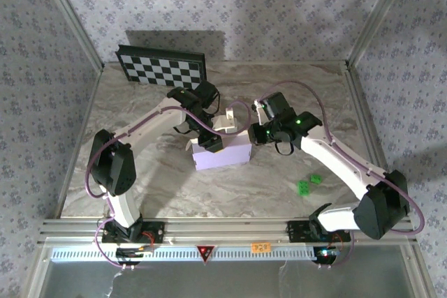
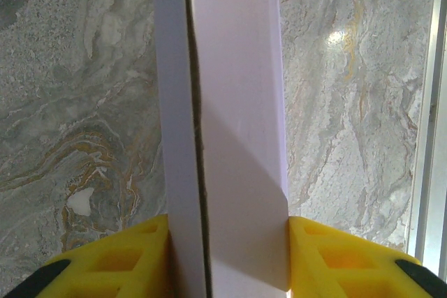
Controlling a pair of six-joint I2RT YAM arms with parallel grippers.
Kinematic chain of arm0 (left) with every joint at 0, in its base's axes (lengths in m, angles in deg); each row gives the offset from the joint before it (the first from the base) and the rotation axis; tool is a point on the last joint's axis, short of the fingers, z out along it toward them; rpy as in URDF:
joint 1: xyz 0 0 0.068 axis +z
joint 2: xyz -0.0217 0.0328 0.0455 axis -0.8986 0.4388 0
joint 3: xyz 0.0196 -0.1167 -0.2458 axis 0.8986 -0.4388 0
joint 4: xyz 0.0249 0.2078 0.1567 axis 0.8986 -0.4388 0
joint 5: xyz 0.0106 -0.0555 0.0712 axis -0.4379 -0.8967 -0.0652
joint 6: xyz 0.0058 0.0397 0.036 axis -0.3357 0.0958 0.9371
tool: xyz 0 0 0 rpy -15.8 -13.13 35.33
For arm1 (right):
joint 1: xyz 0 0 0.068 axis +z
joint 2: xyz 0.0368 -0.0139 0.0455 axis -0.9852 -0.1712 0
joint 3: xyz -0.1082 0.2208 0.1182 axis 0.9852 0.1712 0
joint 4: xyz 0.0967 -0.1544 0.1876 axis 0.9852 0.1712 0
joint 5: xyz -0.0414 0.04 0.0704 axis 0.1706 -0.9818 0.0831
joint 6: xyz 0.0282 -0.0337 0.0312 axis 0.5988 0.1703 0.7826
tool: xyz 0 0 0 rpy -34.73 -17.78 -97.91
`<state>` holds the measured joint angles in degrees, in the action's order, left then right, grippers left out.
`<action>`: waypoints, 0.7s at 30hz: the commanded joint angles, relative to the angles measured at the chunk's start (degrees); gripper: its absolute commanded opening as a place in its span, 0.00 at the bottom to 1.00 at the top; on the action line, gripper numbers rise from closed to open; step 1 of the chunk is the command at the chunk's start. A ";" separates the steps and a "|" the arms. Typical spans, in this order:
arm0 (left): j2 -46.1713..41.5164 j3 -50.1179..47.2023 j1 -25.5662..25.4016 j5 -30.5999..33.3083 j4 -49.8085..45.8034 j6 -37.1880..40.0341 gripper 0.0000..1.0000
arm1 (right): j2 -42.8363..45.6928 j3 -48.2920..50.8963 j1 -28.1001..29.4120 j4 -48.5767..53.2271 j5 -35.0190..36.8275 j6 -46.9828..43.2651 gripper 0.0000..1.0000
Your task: Fold the paper box
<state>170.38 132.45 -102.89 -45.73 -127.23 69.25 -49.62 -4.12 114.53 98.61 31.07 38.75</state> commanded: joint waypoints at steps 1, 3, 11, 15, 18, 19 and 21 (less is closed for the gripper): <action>0.55 0.95 -0.65 0.36 -2.08 0.79 0.40 | -0.14 -2.64 0.76 1.41 0.81 -0.22 0.14; 0.55 0.93 -0.68 0.43 -1.99 0.68 0.40 | -0.38 -2.82 0.98 1.82 0.76 0.36 0.11; 0.64 0.92 -0.71 0.32 -1.90 0.54 0.40 | -1.51 -4.77 3.11 2.47 2.41 5.09 0.06; 0.81 0.83 -0.74 0.31 -1.98 0.31 0.40 | -1.86 -4.68 4.48 2.49 4.06 7.54 0.05; 0.90 0.91 -0.72 0.36 -2.05 0.35 0.39 | -1.92 -4.60 5.55 2.36 4.96 8.83 0.04; 0.99 0.92 -0.78 0.32 -2.08 0.29 0.39 | -1.95 -4.61 5.81 2.19 5.28 9.14 0.03; 1.08 1.07 -0.82 0.21 -2.19 0.33 0.39 | -1.91 -4.34 6.28 1.90 5.76 9.74 0.02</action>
<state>170.38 132.45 -103.00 -45.51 -127.73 69.21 -50.93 -6.88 119.26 101.04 37.60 46.09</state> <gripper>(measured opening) 0.397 0.053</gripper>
